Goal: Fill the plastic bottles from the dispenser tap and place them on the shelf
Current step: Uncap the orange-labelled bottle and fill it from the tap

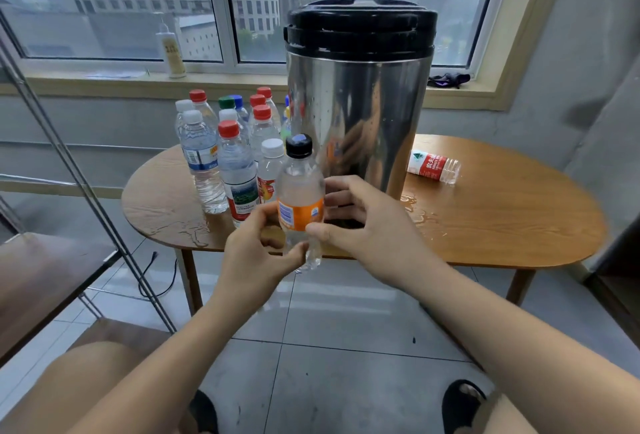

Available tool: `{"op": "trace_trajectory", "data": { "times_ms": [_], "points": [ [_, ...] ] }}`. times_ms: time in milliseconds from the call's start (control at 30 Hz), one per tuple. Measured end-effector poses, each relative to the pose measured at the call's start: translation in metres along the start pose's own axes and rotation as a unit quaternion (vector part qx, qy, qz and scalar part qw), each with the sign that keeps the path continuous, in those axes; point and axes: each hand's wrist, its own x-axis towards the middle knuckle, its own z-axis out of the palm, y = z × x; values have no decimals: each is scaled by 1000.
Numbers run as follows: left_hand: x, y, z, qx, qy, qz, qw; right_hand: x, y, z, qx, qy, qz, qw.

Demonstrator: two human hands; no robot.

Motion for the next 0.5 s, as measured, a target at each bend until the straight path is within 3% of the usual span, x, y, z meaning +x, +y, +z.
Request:
{"op": "trace_trajectory", "data": {
  "times_ms": [100, 233, 400, 500],
  "points": [
    [17, -5, -1, 19, 44, -6, 999, 5, -6, -22, 12, 1, 8, 1000],
    [41, -16, 1, 47, 77, -23, 996, 14, 4, -54, 23, 81, -5, 996],
    [57, -31, 6, 99, 94, -46, 990, 38, 56, -101, -5, 196, 21, 980],
    [58, -37, 15, 109, 105, -51, 987, 60, 96, -124, -66, 218, 60, 972]
  ]
}}
